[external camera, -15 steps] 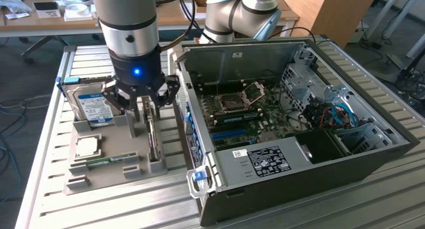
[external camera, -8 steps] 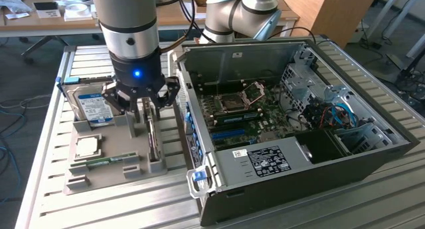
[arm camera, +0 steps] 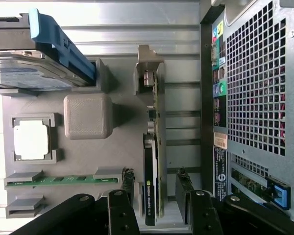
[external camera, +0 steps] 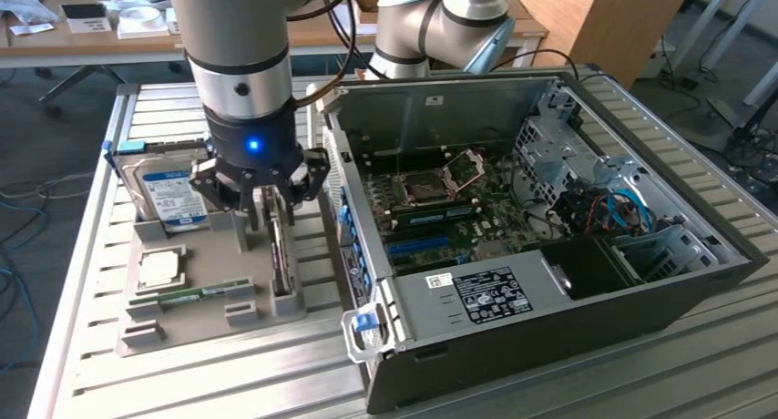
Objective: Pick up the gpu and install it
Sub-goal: 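Pick up the gpu and move the gpu toward the slot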
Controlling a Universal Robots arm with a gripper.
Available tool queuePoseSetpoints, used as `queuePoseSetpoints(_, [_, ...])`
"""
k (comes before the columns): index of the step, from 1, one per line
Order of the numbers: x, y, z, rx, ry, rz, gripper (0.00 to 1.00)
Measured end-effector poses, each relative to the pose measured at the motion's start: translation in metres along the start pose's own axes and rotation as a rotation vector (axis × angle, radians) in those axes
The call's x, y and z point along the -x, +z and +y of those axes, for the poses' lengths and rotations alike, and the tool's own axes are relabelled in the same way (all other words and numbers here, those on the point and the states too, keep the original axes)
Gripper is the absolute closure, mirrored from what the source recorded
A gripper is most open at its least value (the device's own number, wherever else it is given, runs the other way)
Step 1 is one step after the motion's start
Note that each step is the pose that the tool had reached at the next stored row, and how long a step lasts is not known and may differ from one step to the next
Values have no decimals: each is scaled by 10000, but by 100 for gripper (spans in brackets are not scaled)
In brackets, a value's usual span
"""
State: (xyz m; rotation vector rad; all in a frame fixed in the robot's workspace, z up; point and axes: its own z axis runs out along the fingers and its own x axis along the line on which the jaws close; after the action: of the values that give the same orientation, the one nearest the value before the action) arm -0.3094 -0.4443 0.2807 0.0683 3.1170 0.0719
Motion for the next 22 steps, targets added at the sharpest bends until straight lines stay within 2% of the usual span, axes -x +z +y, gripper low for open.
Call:
queuePoseSetpoints(3, [0,3,0,1,1,-2,53])
queuePoseSetpoints(14, [-4,194,-8,2,1,-2,53])
queuePoseSetpoints(17, [-5,201,-9,-1,1,0,53])
queuePoseSetpoints(22, [-6,284,-12,2,0,-1,53])
